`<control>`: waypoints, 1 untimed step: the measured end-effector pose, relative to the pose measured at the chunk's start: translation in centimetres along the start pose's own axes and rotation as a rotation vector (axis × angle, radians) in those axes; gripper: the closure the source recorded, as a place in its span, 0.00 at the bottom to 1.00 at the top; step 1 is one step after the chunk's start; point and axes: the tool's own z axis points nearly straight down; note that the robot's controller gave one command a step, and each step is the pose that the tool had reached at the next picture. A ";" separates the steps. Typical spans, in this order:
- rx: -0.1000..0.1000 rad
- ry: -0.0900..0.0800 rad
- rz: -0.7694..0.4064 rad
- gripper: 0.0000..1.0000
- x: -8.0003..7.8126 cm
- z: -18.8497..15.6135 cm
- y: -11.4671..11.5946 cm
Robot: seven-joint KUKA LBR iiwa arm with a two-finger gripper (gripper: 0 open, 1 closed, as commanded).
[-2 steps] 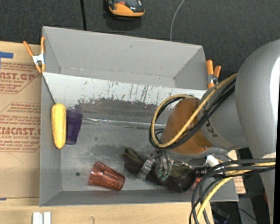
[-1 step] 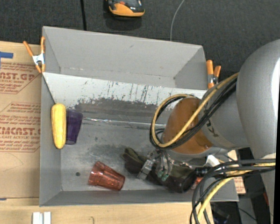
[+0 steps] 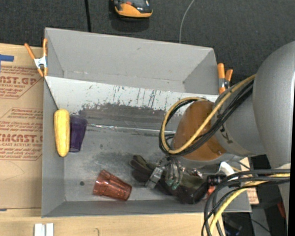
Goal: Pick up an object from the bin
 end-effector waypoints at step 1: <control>-0.001 -0.002 0.000 1.00 0.0 -1.1 0.0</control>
Offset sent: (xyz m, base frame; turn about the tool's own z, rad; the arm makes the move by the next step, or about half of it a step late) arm -0.0001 -0.0001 0.0304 0.0000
